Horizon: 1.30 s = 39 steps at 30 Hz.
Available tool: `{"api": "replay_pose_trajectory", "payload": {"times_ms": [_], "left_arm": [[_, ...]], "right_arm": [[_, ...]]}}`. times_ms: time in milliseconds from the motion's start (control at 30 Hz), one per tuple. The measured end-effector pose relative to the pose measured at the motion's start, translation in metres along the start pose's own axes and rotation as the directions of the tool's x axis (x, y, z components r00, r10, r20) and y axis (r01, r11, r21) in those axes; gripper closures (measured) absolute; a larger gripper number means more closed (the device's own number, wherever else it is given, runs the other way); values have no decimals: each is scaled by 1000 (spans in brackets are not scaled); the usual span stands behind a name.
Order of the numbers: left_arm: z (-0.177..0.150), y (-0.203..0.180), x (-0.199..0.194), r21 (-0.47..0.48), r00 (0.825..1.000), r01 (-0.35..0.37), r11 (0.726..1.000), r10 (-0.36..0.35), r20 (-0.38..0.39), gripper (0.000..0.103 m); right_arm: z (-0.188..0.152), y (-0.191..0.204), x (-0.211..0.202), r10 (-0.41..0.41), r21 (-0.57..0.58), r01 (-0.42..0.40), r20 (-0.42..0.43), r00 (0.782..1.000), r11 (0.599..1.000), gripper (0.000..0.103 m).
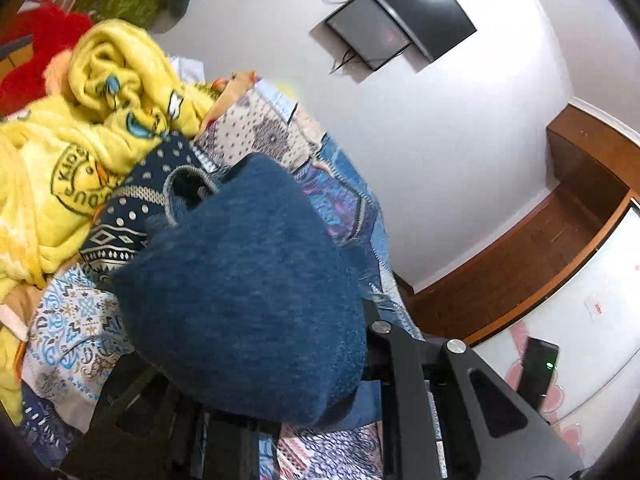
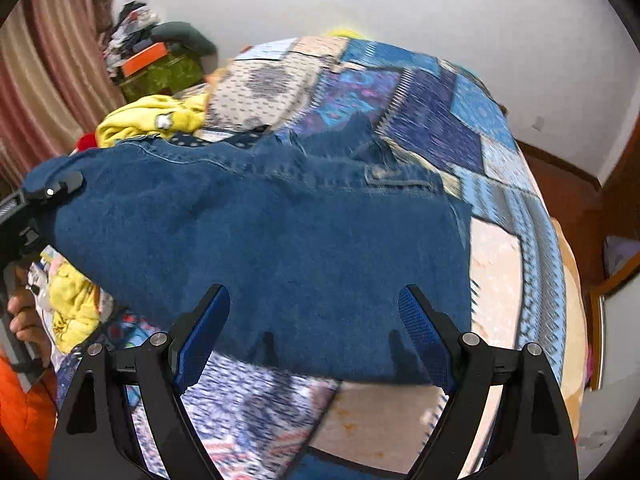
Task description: Fold large clothes
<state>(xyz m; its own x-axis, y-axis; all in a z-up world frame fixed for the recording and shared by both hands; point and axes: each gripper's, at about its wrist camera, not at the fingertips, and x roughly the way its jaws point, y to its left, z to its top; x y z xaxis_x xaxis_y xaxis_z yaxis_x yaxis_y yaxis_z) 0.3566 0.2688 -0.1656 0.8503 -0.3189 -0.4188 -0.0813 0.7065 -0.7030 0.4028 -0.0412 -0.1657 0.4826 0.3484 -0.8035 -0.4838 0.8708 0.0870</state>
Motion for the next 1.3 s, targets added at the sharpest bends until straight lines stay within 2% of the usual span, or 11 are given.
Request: {"api": "replay_pose_trajectory", "payload": {"times_ms": [200,433,500,567,700,867,1000,1100,1167,1233,1300], "left_arm": [[-1,-2,-26,15,998,-58,998,57,34,86],[-13,14,-24,-4,987,-159,987,159,-14,86],[-15,7,-19,37,980,-199,979,200,-14,86],[-15,-4,-12,79,976,-218,973,219,-11,86],[-11,-35,0,155,980,-195,968,198,-2,86],[-19,-95,34,285,985,-161,945,171,-10,86],[-48,-152,80,400,988,-101,911,137,-64,86],[-81,-182,121,469,980,-47,882,133,-151,86],[-112,-194,148,536,961,-28,844,170,-216,86],[-145,-197,169,616,933,-23,788,238,-269,86],[-172,-191,182,659,901,-24,752,301,-312,86]], "right_arm": [[7,46,44,72,-65,-77,-73,995,995,15],[-5,71,113,103,-79,-122,-215,971,989,14],[-8,69,123,116,-58,-132,-217,969,990,6],[-10,68,125,126,-55,-140,-208,970,989,6],[-8,61,110,166,-47,-180,-213,963,983,6],[-14,14,63,189,50,-185,-98,977,981,6],[-32,-46,33,127,164,-118,-46,991,979,6],[-50,-89,16,60,225,-49,-40,997,973,6],[-59,-114,5,22,268,-12,-34,999,963,6],[-69,-139,-7,-6,317,16,-30,1000,948,6],[-78,-159,-18,-27,365,33,-21,999,930,6]]}}
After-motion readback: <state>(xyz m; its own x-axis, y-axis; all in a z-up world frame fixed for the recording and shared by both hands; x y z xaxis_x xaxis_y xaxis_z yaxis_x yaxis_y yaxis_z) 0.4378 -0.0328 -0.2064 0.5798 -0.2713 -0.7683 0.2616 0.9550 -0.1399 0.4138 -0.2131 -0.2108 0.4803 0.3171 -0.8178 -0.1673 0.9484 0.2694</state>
